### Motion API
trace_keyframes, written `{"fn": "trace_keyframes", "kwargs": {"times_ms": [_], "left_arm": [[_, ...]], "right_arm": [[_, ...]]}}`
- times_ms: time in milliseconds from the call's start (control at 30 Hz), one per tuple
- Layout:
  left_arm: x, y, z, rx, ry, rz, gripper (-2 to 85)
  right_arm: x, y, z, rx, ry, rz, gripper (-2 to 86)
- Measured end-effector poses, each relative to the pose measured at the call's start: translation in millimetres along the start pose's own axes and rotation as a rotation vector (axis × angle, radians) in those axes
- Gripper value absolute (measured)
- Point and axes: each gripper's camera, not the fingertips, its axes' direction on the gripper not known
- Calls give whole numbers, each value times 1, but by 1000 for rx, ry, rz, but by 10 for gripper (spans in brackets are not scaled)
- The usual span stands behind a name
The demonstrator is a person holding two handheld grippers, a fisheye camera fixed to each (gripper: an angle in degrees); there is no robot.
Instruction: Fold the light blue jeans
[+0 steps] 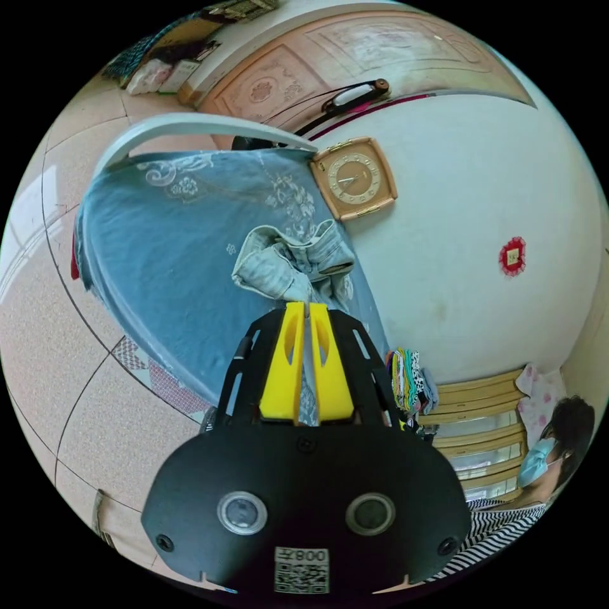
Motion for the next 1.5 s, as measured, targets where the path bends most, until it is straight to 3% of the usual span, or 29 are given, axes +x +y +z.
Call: {"fn": "trace_keyframes", "kwargs": {"times_ms": [167, 267, 467, 600, 767, 1067, 1200, 1367, 1500], "left_arm": [[-29, 22, 12, 21, -48, -48, 8], [-60, 45, 41, -23, -117, -144, 6], [-73, 93, 92, -5, -174, -173, 5], [-32, 119, 143, -34, -228, 53, 12], [35, 163, 268, -261, -119, 350, 34], [180, 329, 566, -755, 141, 839, 58], [221, 414, 684, -923, 28, 1058, 52], [224, 483, 777, -1061, -168, 1181, 24], [221, 520, 821, -1050, -209, 1225, 6]], "right_arm": [[24, 88, -9, -24, 40, 83, 19], [80, 145, 8, -89, 44, 275, 20], [103, 215, -22, 18, 21, 370, 23], [76, 211, -45, 72, 98, 232, 56], [79, 208, -27, -55, 247, 229, 64], [132, 280, -25, 9, -4, 402, 54], [144, 295, -26, 29, -108, 415, 30], [149, 312, -30, 36, -170, 388, 11], [145, 323, -46, 93, -272, 336, 4]]}}
